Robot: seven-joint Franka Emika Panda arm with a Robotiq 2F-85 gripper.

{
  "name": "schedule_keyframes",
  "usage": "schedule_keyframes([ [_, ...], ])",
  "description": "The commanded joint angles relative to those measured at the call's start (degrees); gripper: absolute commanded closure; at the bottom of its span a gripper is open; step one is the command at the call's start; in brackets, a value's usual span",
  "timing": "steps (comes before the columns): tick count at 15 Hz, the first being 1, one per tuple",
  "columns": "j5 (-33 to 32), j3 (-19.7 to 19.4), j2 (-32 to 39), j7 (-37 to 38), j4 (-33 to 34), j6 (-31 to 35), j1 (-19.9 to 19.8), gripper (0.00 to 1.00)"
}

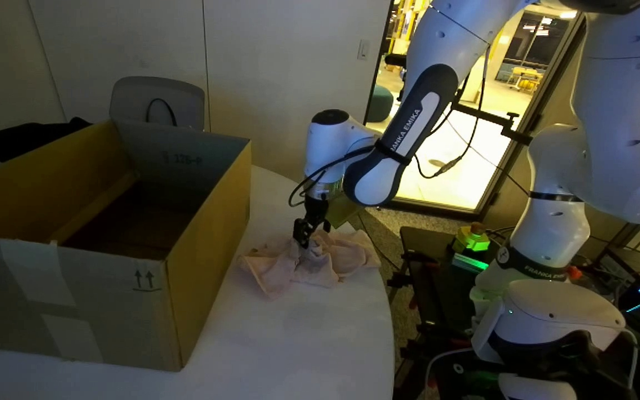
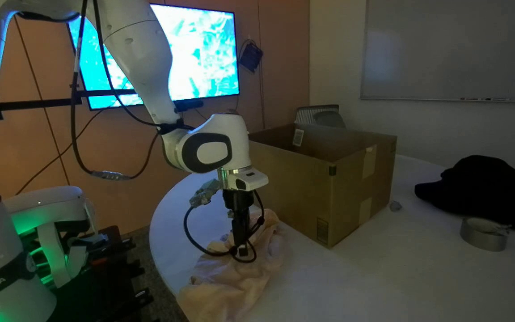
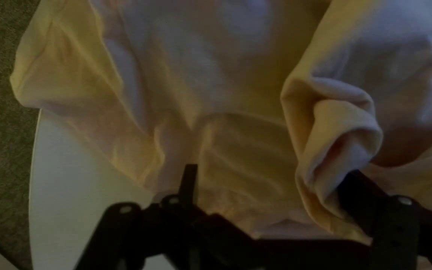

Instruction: Put the marker in the shirt, fold the shirt then put it in the box

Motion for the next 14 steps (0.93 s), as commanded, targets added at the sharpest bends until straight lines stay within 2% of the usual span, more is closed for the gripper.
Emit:
schedule_keyframes([
  [1, 1.8, 0.4, -1.3, -2.9, 0.4, -0.1, -4.3, 0.00],
  [6, 4.5, 1.7, 0.5, -9.4, 2.3, 0.3, -10.1, 0.00],
  [11, 9.3, 4.7, 4.6, -20.3, 6.0, 0.4, -16.3, 0.00],
  [14, 10.4, 6.9, 5.8, -27.3, 5.5, 0.5, -19.7, 0.00],
])
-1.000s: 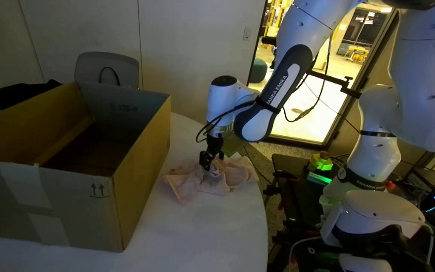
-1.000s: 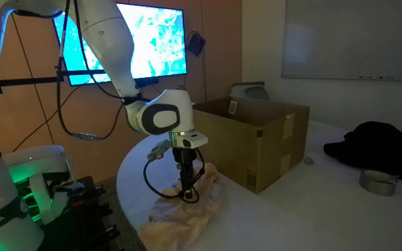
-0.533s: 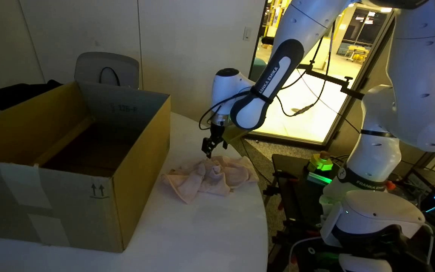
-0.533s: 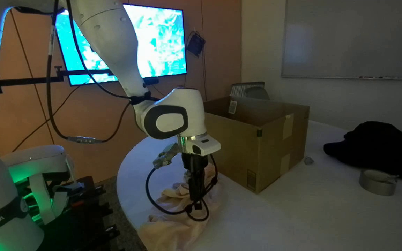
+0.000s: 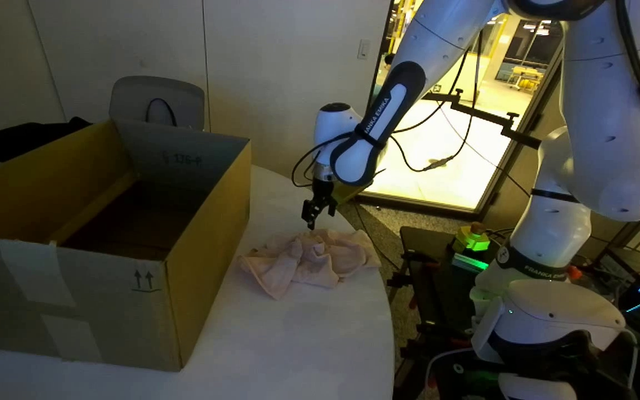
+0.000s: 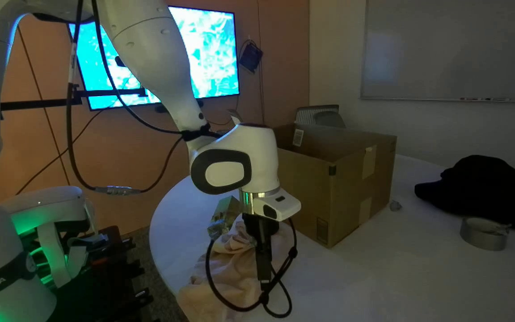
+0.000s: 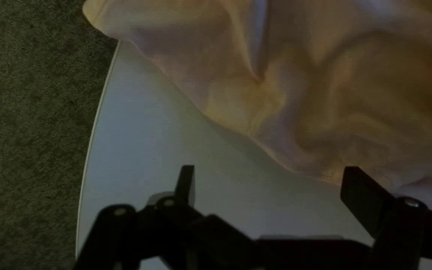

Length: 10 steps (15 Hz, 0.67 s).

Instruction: Put the marker in the shirt, fold the shirt then put it in the box

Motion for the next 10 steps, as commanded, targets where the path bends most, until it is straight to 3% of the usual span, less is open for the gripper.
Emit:
schedule_keyframes([
  [1, 2.9, 3.7, 3.0, -9.0, 1.7, 0.1, -4.9, 0.00],
  [5, 4.4, 6.8, 5.0, -16.4, 2.0, -0.6, -9.2, 0.00],
  [10, 4.6, 8.5, 5.9, -21.0, 1.9, -0.3, -11.5, 0.00],
])
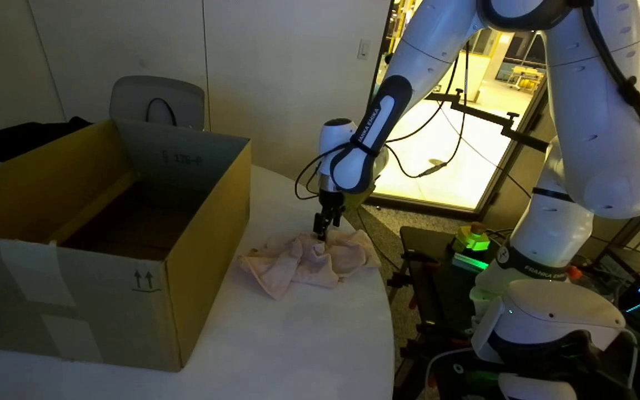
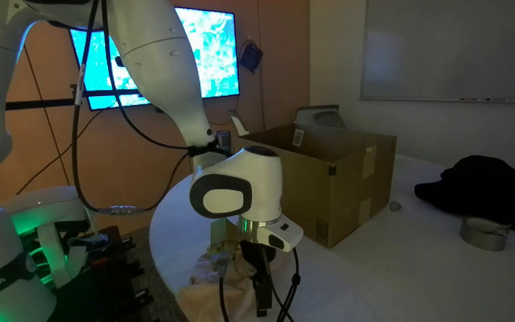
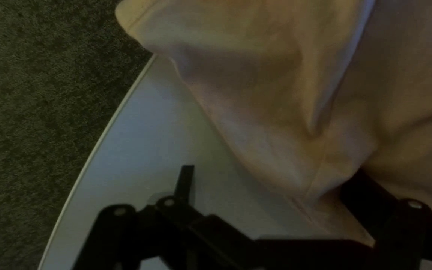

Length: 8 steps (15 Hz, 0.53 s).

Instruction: Put the marker in the shirt, fold the shirt then put it in the box

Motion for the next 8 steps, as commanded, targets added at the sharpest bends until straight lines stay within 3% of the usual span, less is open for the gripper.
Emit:
schedule_keyframes([
  [1, 1.7, 1.9, 1.1, -4.2, 0.9, -0.3, -1.9, 0.25],
  [2, 1.7, 2.1, 1.1, -4.5, 0.8, -0.6, -2.0, 0.26],
  [8, 3.0, 3.6, -1.2, -6.2, -0.3, -2.8, -2.7, 0.69],
])
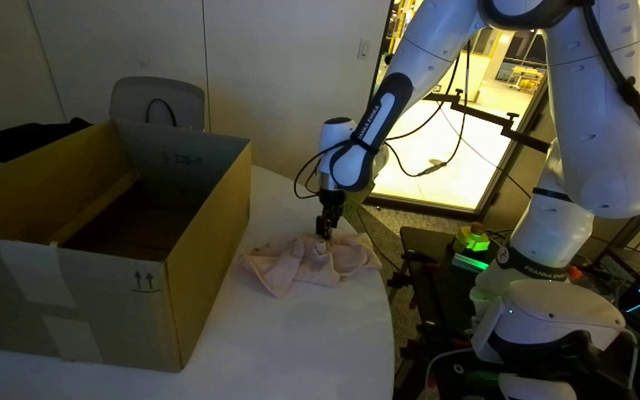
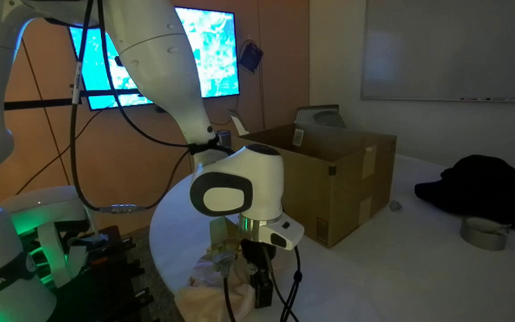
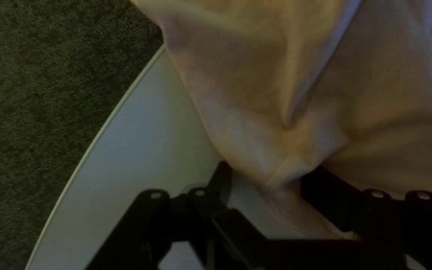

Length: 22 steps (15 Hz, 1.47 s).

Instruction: Put the marker in the shirt, fold the shirt then put it in the box

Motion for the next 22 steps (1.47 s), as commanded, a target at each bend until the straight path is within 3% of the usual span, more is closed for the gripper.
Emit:
schedule_keyframes([
  [1, 2.7, 2.4, -1.0, -2.8, -0.8, -1.9, -0.9, 0.78],
  [4, 3.7, 3.5, -1.2, -3.3, -0.3, -3.7, -0.5, 0.99],
  [13, 5.6, 5.8, -3.9, -3.2, -0.6, -5.0, 0.9, 0.97],
  [22, 4.6, 6.1, -14.8, -3.9, -6.1, -2.3, 5.0, 0.97],
])
